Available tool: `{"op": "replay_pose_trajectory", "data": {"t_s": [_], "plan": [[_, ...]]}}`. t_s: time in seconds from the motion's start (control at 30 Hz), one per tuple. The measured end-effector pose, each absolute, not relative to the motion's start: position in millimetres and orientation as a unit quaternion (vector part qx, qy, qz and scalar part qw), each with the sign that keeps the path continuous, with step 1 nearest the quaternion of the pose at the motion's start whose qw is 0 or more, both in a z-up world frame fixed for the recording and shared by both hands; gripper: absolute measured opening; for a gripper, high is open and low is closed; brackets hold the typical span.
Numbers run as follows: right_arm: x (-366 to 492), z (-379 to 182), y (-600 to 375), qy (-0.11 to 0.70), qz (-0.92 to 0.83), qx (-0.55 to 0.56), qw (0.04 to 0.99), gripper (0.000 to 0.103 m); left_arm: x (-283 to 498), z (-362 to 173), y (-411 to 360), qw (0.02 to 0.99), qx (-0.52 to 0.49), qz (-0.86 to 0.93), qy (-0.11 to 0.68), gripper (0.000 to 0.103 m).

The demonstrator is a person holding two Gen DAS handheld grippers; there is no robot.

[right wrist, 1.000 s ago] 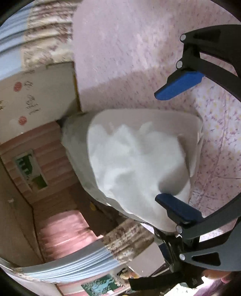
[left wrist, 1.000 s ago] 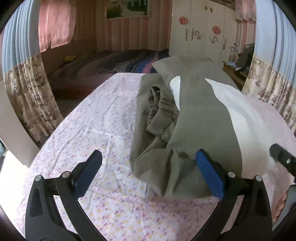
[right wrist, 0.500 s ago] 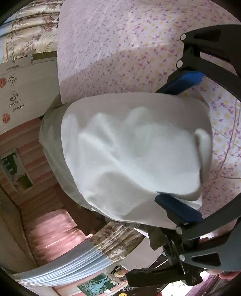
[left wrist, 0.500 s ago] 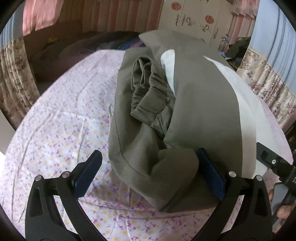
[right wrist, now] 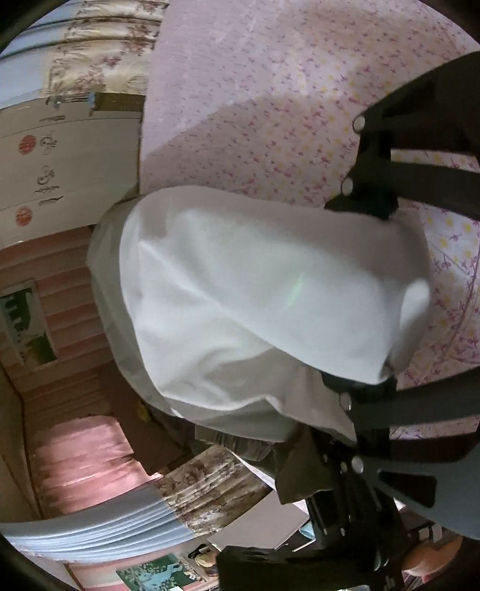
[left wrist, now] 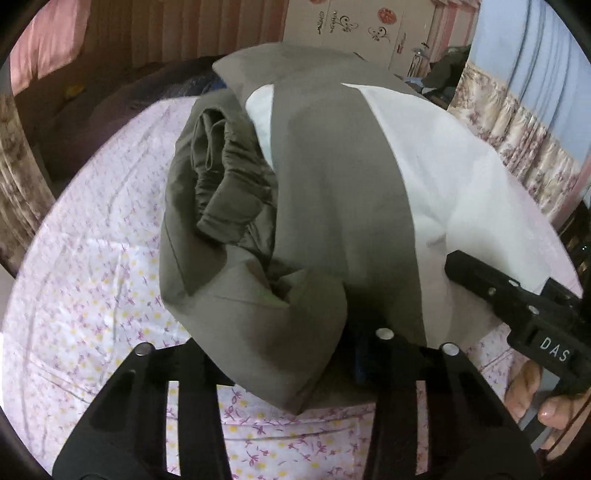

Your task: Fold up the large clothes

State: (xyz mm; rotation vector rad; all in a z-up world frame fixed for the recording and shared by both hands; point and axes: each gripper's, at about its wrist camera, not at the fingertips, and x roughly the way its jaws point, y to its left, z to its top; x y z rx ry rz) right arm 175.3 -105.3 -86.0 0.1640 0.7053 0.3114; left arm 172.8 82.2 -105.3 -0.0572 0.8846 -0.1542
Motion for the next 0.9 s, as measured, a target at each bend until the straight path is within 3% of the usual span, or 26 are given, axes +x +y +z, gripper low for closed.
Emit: {"op": "replay_pose_trajectory", "data": {"t_s": [0.13, 0.47, 0.7, 0.8, 0.87, 0.9], "plan": [[160.5, -72.8, -115.8, 0.303, 0.135, 0.059, 0.941, 0.043, 168.7, -92.9, 51.6, 0.912, 0.004, -0.057, 0.407, 0.029], [118.6, -48.4, -206.1, 0.265, 0.077, 0.041, 0.96, 0.04, 146.0, -69.4, -56.5, 0.929, 0.036, -0.091, 0.358, 0.025], [100.3, -48.6, -266.0, 0.29, 0.062, 0.003, 0.955, 0.041, 124.9, -76.1, -123.1, 0.924, 0.06, -0.135, 0.352, 0.028], [105.7, -66.4, -277.9, 0.321, 0.082, -0.001, 0.944, 0.045, 124.1, -89.8, -131.0, 0.921, 0.081, -0.13, 0.359, 0.046], [105.9, -70.8, -282.1, 0.331, 0.091, -0.004, 0.939, 0.048, 124.5, -92.1, -120.3, 0.923, 0.083, -0.116, 0.357, 0.071], [104.2, -72.3, -285.3, 0.332, 0.096, 0.0, 0.938, 0.051, 125.7, -93.2, -112.7, 0.924, 0.081, -0.107, 0.358, 0.088]]}}
